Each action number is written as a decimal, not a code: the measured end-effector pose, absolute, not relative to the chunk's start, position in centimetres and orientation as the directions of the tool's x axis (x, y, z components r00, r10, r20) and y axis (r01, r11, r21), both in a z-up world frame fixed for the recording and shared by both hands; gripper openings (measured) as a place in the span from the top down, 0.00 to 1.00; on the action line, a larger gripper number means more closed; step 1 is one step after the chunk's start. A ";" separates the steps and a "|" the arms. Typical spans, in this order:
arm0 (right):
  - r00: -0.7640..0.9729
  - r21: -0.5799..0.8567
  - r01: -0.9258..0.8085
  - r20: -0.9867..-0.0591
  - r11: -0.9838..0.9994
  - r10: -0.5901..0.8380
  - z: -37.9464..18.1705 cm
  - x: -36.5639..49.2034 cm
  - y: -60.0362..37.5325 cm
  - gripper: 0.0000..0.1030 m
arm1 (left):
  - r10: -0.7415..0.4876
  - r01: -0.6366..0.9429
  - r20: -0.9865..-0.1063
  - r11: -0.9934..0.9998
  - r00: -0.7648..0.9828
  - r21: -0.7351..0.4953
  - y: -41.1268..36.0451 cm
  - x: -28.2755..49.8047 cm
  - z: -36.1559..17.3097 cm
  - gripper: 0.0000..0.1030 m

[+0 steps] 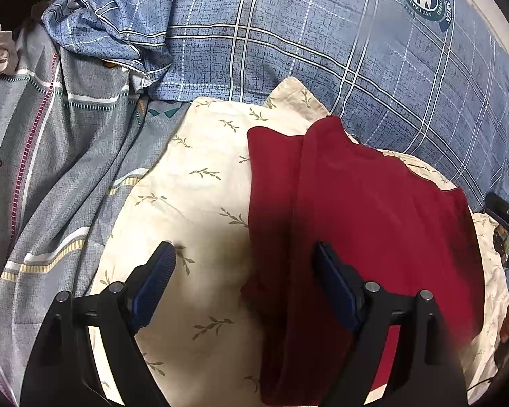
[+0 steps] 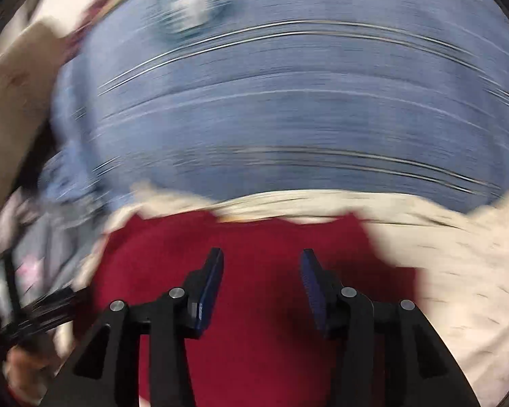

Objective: Fold small clothes

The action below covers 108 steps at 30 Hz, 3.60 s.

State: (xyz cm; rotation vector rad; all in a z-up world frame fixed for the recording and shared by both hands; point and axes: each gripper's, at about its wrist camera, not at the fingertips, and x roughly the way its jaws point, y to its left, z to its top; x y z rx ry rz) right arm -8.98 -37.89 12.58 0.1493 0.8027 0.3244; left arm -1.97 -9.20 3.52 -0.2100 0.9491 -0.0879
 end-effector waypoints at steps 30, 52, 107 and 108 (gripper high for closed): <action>0.331 0.137 -0.481 -0.886 0.866 0.324 5.7 -0.3 -13.9 0.62 | -0.180 -0.054 -0.805 0.966 0.565 -0.254 -9.0 -1.5 3.1 0.17; 0.300 0.433 -0.443 -0.754 0.785 0.585 8.2 -1.6 -20.7 0.76 | -0.331 0.062 -0.756 0.930 0.565 -0.362 -10.4 -2.8 4.3 0.75; 0.509 0.476 -0.366 -0.617 0.800 0.600 16.1 -5.2 -35.5 0.84 | -0.461 0.369 -0.667 0.884 0.585 -0.287 -21.9 -9.9 13.7 0.83; 0.519 0.467 -0.361 -0.618 0.807 0.590 16.4 -5.4 -36.3 0.84 | -0.467 0.393 -0.664 0.878 0.584 -0.273 -23.2 -10.3 14.0 0.83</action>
